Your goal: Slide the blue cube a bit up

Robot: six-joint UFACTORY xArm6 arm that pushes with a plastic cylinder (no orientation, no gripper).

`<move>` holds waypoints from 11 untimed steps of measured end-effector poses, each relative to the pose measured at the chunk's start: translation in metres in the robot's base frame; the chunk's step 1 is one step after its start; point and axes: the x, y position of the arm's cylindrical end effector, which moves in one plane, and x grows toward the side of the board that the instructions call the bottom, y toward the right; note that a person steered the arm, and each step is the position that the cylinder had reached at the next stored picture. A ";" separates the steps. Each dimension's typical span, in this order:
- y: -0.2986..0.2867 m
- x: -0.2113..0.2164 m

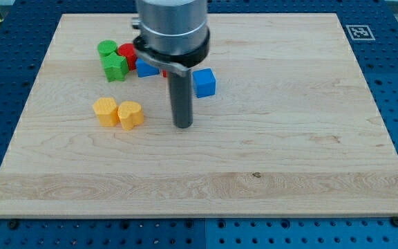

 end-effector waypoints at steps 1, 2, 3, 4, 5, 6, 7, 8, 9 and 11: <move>0.015 -0.004; 0.015 -0.004; 0.016 -0.004; 0.017 -0.004; 0.017 -0.004; 0.017 -0.017; 0.017 -0.047; 0.017 -0.047; 0.017 -0.091; 0.017 -0.091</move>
